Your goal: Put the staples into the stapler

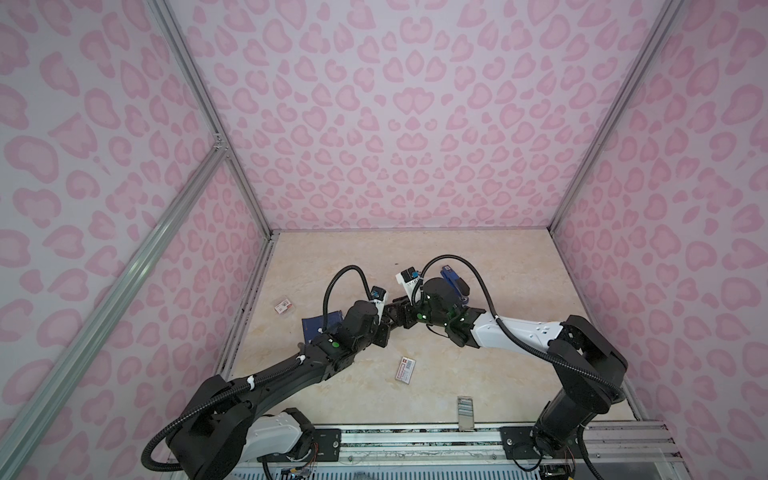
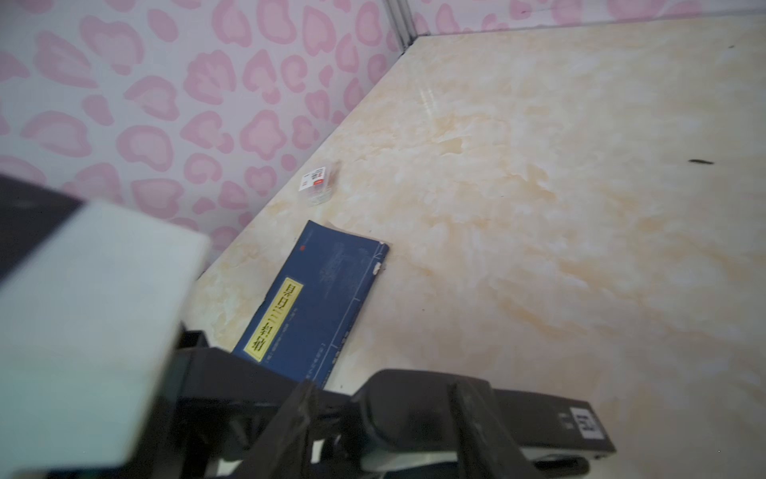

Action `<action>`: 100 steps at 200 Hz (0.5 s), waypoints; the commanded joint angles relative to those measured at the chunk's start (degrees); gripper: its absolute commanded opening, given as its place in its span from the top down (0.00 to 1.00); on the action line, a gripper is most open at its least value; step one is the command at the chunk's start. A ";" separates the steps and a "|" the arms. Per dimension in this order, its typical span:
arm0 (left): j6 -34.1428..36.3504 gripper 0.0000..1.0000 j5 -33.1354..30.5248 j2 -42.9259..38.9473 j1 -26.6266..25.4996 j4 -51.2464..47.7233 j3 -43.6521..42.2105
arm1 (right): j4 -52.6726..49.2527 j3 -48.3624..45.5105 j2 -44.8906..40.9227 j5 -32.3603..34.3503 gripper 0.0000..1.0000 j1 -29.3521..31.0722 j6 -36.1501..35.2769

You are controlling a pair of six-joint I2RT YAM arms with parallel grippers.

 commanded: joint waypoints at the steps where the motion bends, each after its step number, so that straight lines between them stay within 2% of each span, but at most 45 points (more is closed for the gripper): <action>1: -0.87 0.95 -0.99 -0.03 0.04 1.61 -0.35 | 1.62 -0.57 -0.12 -3.18 0.45 -0.15 1.96; 47: -1.34 0.95 -2.26 0.72 0.04 2.69 -1.84 | -0.79 -2.33 -2.05 -0.91 0.46 -1.26 1.26; 100: -1.83 0.93 -4.27 8.42 -0.05 6.69 -1.99 | 1.05 -11.13 -7.64 1.73 0.47 -5.78 2.86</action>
